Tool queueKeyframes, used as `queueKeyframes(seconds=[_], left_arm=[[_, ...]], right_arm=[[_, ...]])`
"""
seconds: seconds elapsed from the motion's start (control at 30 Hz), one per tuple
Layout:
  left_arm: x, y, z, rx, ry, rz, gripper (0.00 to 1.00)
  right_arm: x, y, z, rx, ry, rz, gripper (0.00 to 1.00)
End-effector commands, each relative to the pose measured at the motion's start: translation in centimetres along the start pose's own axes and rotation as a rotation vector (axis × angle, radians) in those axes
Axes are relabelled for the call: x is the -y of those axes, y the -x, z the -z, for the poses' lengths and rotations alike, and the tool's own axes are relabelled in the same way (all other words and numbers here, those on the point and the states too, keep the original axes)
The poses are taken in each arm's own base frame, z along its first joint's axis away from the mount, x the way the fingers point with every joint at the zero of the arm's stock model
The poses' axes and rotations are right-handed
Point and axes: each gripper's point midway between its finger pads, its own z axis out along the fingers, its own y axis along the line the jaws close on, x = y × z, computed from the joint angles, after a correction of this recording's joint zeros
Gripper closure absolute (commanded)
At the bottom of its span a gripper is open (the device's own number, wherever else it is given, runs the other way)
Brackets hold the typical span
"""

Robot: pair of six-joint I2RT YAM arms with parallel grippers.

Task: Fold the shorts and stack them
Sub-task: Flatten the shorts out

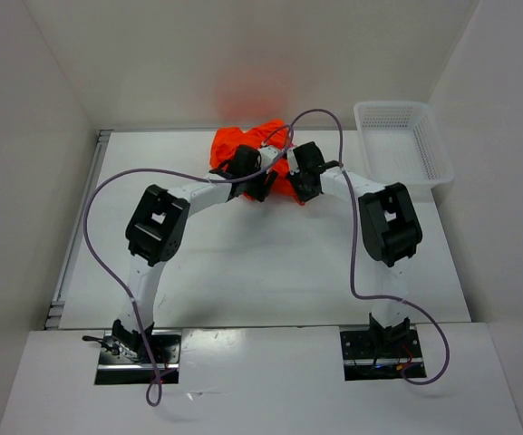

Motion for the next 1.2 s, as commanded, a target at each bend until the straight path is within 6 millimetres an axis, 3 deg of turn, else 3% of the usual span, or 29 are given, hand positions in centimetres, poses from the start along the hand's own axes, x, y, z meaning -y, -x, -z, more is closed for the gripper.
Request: queueKeyframes(seconds=[0.0, 0.03, 0.17, 0.27, 0.4, 0.47, 0.53, 0.7, 0.87, 0.93, 1.07, 1.17], left_arm=[[-4.5, -5.5, -1.1, -0.137, 0.138, 0.068, 0.29], [-5.3, -6.0, -0.9, -0.155, 0.147, 0.079, 0.29], [-5.3, -3.6, 1.8, -0.131, 0.087, 0.102, 0.30], [-4.0, -5.9, 2.5, -0.190, 0.036, 0.112, 0.30], [-3.3, -8.3, 1.6, -0.246, 0.043, 0.102, 0.30], [-3.5, -8.6, 1.6, -0.248, 0.055, 0.100, 0.30], [-4.0, -7.3, 2.4, -0.219, 0.082, 0.095, 0.31], [-4.9, -6.0, 4.3, -0.199, 0.143, 0.087, 0.28], [-5.7, -8.0, 5.8, -0.251, 0.168, 0.102, 0.28], [-6.0, -9.2, 5.9, -0.274, 0.172, 0.110, 0.32], [-6.5, -9.9, 6.0, -0.287, 0.208, 0.106, 0.57], [-7.5, -11.1, 6.2, -0.306, 0.251, 0.110, 0.61]], right_arm=[[0.0, 3.5, 4.1, 0.118, 0.018, 0.047, 1.00], [0.4, 3.3, 4.3, 0.118, 0.012, 0.051, 1.00], [1.7, 2.7, 4.1, 0.106, -0.003, 0.041, 1.00], [1.0, 2.6, 4.1, 0.103, 0.033, 0.043, 1.00], [1.0, 2.8, 4.0, 0.104, 0.033, 0.043, 1.00], [1.2, 2.8, 4.0, 0.103, 0.023, 0.051, 1.00], [1.4, 3.0, 4.3, 0.112, 0.021, 0.071, 1.00], [1.2, 1.6, 4.0, 0.084, 0.025, 0.091, 1.00], [1.3, 1.6, 4.0, 0.084, 0.024, 0.111, 1.00], [1.4, 2.0, 4.2, 0.093, 0.022, 0.111, 1.00], [1.3, 2.5, 4.3, 0.105, 0.029, 0.112, 1.00], [1.3, 2.1, 4.2, 0.095, 0.031, 0.121, 1.00]])
